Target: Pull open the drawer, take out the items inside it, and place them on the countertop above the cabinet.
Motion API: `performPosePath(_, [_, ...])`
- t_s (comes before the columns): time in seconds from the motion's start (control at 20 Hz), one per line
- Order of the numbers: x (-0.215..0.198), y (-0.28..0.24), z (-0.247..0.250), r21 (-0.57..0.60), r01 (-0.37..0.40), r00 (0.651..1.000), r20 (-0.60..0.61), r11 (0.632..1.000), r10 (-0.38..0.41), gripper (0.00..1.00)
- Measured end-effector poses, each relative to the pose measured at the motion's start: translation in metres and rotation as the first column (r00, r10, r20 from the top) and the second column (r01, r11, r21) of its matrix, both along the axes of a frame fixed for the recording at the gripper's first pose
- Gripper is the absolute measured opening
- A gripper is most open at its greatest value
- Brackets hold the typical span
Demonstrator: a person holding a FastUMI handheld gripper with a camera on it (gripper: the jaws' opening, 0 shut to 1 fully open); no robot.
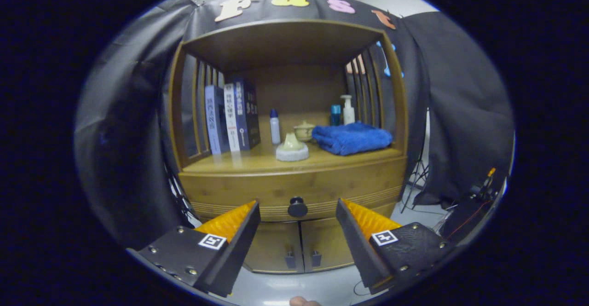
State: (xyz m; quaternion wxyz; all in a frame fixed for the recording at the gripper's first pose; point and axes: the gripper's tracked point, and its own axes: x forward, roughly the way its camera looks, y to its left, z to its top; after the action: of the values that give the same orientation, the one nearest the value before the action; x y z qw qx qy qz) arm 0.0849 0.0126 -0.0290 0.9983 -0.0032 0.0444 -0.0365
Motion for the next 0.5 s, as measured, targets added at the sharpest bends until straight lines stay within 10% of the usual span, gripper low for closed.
performPosePath(0.5, [-0.120,-0.009,0.136,-0.070,-0.110,0.989,0.089,0.991,0.116,0.99])
